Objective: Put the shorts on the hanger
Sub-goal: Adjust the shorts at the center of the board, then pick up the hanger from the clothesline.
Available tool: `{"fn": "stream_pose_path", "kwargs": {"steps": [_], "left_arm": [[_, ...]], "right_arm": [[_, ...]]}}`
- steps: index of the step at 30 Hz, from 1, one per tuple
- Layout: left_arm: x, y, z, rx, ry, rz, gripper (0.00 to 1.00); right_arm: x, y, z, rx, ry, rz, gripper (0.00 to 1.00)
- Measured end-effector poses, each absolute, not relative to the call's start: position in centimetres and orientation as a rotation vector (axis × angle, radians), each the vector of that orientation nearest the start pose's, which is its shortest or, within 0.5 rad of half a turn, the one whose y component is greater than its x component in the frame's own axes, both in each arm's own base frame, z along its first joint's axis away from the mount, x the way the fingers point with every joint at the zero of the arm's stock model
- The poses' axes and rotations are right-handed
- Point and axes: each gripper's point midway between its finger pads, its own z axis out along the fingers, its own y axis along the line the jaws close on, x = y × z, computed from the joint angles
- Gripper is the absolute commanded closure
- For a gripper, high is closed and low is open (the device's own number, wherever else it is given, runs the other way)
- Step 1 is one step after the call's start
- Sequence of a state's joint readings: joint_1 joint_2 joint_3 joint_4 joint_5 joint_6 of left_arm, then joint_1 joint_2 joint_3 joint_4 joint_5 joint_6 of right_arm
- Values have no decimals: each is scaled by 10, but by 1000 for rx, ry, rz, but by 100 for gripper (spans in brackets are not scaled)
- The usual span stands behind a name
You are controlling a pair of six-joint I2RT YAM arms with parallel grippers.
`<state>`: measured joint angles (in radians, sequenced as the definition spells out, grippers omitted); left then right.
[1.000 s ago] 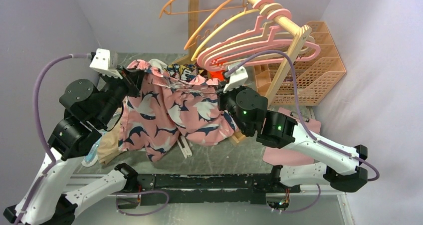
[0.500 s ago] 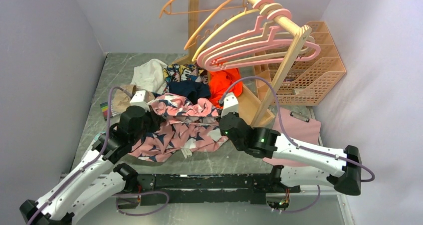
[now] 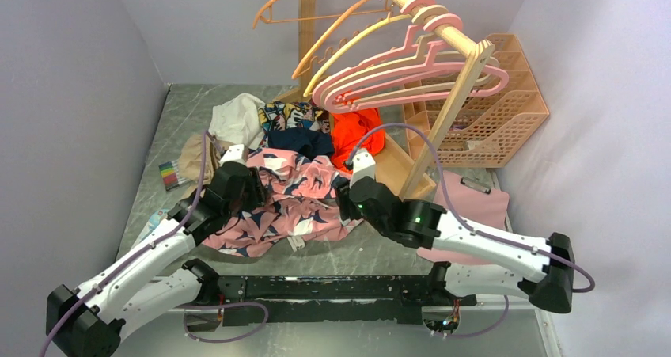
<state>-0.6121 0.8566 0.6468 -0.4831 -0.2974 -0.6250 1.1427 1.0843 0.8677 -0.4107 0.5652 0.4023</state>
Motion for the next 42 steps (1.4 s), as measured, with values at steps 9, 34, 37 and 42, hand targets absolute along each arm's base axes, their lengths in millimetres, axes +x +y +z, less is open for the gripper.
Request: {"fn": "stream_pose_path", "kwargs": {"steps": [9, 34, 37, 42], "left_arm": [[238, -141, 162, -143, 2211, -409, 12], [216, -147, 221, 68, 1991, -579, 7], [217, -147, 220, 71, 1991, -577, 7], [219, -148, 219, 78, 1993, -572, 7]], "right_arm": [[187, 268, 281, -587, 1922, 516, 34], [275, 280, 446, 96, 1696, 625, 41], [278, 273, 454, 149, 1662, 621, 48], [285, 266, 460, 202, 1624, 588, 49]]}}
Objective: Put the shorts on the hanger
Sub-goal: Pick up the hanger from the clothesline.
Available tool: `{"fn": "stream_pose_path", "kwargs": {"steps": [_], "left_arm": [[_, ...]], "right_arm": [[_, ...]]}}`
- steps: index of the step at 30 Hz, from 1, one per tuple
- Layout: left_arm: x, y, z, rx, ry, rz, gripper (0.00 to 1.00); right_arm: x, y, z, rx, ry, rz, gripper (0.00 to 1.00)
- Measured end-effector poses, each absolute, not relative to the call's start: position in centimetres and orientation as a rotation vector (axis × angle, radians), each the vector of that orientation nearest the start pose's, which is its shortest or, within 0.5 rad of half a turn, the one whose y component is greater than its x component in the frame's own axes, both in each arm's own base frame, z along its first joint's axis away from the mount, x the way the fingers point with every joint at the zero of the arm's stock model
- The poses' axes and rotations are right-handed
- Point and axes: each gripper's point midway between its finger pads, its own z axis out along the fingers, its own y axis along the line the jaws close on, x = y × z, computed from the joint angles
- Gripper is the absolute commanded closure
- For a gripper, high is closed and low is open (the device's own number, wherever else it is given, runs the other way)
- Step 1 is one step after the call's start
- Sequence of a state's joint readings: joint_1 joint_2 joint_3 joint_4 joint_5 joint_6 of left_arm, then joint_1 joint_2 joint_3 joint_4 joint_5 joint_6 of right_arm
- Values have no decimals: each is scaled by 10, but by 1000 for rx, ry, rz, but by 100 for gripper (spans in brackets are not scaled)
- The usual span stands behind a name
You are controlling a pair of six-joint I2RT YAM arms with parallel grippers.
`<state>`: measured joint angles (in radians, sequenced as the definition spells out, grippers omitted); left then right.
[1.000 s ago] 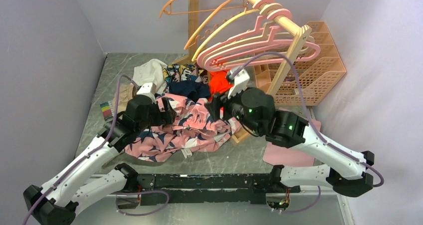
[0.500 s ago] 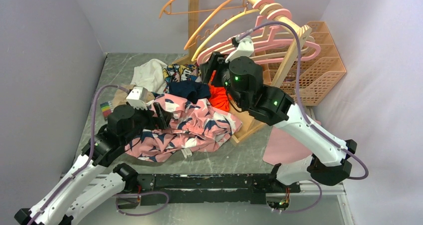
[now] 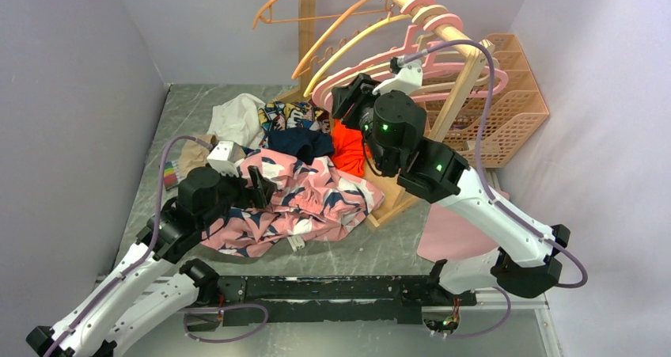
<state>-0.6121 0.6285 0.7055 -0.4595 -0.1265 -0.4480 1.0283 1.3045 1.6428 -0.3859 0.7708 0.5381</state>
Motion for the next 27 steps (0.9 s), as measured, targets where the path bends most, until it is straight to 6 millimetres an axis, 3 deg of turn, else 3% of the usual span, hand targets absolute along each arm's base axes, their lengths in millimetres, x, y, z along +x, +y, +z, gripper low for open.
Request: {"fn": "stream_pose_path", "kwargs": {"steps": [14, 27], "left_arm": [[218, -148, 221, 81, 1985, -573, 7], [219, -148, 219, 82, 1992, -570, 7]], "right_arm": [[305, 256, 446, 265, 1622, 504, 50], [315, 259, 435, 270, 1634, 526, 65]]}}
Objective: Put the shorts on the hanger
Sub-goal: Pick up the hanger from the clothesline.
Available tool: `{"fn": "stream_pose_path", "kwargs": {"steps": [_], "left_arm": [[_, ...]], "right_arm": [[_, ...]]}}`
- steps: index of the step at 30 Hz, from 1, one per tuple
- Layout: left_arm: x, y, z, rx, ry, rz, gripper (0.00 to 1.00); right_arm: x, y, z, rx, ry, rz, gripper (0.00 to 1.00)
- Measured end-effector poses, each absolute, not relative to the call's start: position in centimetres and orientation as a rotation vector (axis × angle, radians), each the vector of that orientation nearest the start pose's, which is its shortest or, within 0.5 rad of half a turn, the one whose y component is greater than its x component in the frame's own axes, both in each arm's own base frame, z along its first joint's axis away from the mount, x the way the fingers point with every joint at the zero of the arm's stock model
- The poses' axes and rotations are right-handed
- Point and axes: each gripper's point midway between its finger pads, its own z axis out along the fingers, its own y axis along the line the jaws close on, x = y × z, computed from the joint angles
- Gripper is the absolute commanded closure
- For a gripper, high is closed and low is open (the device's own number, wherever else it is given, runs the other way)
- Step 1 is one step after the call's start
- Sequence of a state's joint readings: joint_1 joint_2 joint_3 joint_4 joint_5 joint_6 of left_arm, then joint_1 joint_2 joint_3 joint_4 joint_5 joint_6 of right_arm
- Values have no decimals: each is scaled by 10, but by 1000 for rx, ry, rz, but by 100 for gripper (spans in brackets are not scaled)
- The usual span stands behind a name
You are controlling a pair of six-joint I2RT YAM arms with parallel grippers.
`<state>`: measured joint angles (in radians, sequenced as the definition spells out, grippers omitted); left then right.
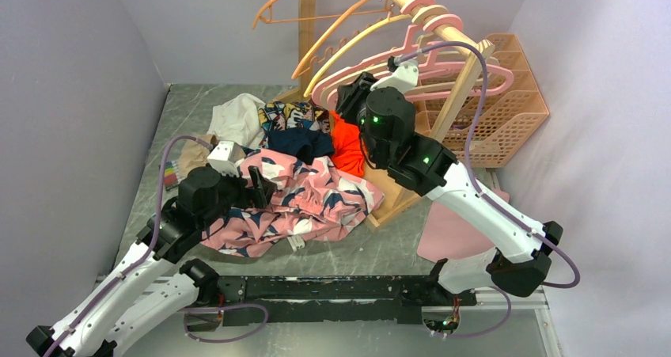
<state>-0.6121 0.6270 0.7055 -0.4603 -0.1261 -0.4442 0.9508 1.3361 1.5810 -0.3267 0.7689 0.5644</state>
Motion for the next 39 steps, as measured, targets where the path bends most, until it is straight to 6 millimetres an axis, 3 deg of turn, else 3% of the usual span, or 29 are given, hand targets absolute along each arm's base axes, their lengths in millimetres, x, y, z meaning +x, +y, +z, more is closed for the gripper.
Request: {"fn": "stream_pose_path", "kwargs": {"steps": [10, 14, 16, 20, 23, 30, 39], "left_arm": [[219, -148, 219, 82, 1991, -570, 7], [219, -148, 219, 82, 1991, -570, 7], [219, -148, 219, 82, 1991, -570, 7], [219, -148, 219, 82, 1991, -570, 7], [219, -148, 219, 82, 1991, -570, 7], [219, -148, 219, 82, 1992, -570, 7], [219, -148, 219, 82, 1992, -570, 7]], "right_arm": [[316, 267, 438, 259, 1616, 574, 88], [315, 268, 438, 252, 1610, 591, 91], [314, 268, 439, 250, 1607, 599, 84], [309, 264, 441, 261, 1592, 623, 56], [305, 258, 440, 273, 1584, 639, 46], [307, 251, 447, 322, 1561, 675, 44], [328, 234, 451, 416, 1544, 739, 50]]}}
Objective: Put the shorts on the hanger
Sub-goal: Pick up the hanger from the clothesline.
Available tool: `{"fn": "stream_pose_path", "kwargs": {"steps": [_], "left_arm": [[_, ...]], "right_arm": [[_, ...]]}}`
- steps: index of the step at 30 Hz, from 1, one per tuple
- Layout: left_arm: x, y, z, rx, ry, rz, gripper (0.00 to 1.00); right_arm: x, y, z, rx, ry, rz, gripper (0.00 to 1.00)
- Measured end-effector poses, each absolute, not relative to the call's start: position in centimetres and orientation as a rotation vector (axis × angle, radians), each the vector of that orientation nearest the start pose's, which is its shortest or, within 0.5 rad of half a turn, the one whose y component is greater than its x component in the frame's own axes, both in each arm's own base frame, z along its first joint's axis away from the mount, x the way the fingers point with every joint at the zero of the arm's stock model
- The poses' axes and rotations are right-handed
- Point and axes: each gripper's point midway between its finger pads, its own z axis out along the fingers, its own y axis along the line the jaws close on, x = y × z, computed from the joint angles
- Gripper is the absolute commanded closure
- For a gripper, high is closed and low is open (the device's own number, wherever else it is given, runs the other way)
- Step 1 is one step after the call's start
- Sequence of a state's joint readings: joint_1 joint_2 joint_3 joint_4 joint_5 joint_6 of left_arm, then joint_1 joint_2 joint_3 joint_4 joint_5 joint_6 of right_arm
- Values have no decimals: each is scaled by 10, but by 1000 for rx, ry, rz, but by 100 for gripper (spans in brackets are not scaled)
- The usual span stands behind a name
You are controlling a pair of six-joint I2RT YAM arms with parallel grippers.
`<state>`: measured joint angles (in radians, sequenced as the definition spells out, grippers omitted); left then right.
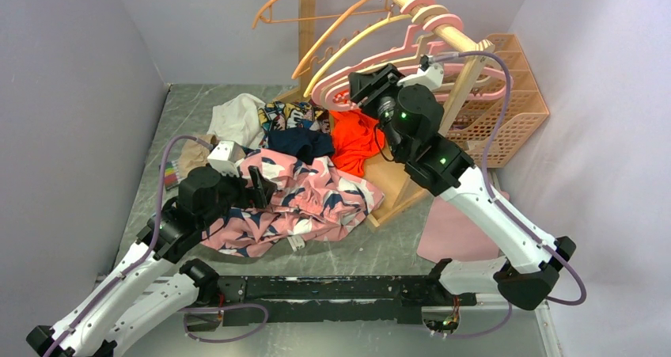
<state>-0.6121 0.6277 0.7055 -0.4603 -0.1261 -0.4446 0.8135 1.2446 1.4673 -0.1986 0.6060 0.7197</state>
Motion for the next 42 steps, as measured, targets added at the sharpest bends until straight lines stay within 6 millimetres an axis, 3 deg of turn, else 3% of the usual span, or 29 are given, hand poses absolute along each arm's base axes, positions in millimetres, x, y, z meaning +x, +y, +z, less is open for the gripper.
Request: {"fn": "stream_pose_path", "kwargs": {"steps": [11, 27, 42], "left_arm": [[220, -149, 216, 84, 2006, -564, 7], [220, -149, 215, 85, 2009, -562, 7], [220, -150, 214, 85, 2013, -560, 7]], "right_arm": [[334, 240, 451, 420, 1546, 802, 61], [336, 241, 441, 421, 1558, 823, 96], [315, 241, 446, 354, 1542, 916, 100]]}}
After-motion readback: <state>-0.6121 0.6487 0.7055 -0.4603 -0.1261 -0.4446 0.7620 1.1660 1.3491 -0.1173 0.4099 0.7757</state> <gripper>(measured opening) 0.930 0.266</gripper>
